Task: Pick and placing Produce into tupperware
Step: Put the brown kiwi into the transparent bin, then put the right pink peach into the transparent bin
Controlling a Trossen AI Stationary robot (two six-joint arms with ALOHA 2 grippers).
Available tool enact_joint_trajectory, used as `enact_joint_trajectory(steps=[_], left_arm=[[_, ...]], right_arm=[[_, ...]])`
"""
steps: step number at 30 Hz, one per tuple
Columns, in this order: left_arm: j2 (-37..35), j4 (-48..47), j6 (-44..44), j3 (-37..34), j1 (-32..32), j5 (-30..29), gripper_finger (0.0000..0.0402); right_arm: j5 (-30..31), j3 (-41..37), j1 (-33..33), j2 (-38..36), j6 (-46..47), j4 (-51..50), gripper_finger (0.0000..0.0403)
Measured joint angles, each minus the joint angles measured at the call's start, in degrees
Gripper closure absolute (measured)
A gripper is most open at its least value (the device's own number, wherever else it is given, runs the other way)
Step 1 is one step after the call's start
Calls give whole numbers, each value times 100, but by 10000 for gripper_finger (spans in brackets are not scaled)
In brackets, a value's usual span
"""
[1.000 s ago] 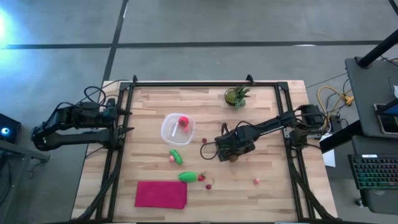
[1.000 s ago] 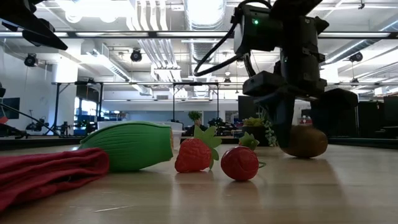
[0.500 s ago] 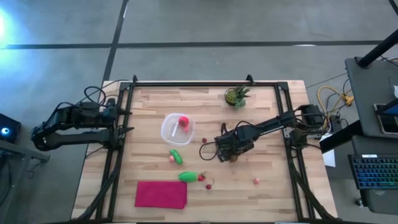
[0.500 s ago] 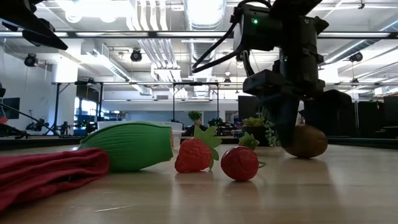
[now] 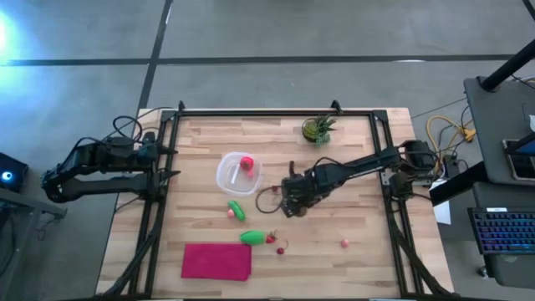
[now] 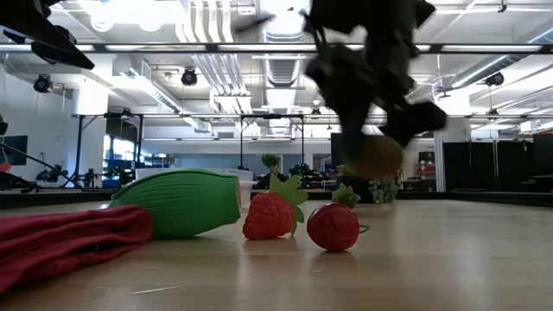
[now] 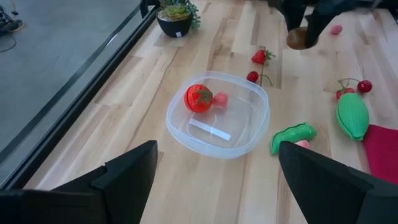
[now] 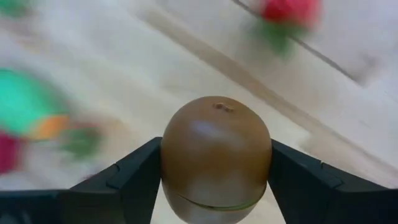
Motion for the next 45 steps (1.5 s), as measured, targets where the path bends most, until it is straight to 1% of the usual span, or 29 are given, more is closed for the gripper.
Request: enact_joint_trajectory(steps=[3, 5, 8, 11, 14, 18, 21, 24, 25, 27, 30, 33, 38, 40, 43, 45], left_arm=[[0, 12, 0, 0, 0, -45, 82], [0, 12, 0, 0, -1, -124, 82], [2, 30, 0, 0, -1, -129, 82], [2, 79, -3, 0, 0, -129, 82], [2, 74, -7, 0, -2, -127, 82], [2, 74, -11, 0, -2, -126, 82], [2, 74, -9, 0, -2, -122, 82], [2, 74, -7, 0, -1, -125, 82], [2, 76, -7, 0, 0, -125, 82], [2, 74, -7, 0, 0, -125, 82], [2, 72, -7, 0, 0, -125, 82], [2, 73, -4, 0, -1, -122, 82], [2, 73, -4, 0, 0, -122, 82], [2, 71, -4, 0, 0, -117, 82], [2, 71, 2, 0, 0, -118, 82], [2, 71, 46, 0, -2, -119, 82]], right_arm=[[127, 559, -243, 146, -425, 11, 154], [124, 894, -491, 379, -770, -13, 159], [-64, 1461, -892, 932, -1359, -24, 161], [-311, 2286, -1189, 1624, -1935, -31, 154], [-357, 3380, -1279, 2252, -2424, -158, 150], [-351, 4762, -1270, 2932, -2873, -913, 156], [-348, 5541, -1259, 3402, -3146, -1405, 161], [-347, 6175, -1265, 3855, -3255, -1717, 157], [-346, 6307, -1266, 3981, -3254, -1758, 152], [-355, 6238, -1266, 4059, -3162, -1628, 140], [-336, 6225, -1261, 4094, -3142, -1708, 116], [-105, 6239, -1231, 4056, -3232, -1840, 93], [32, 6234, -1200, 3860, -3288, -2167, 63], [339, 6234, -1127, 3648, -3419, -2665, 57], [1183, 6245, -908, 3349, -3581, -3768, 55], [1468, 6182, -761, 3202, -3559, -4490, 59]])
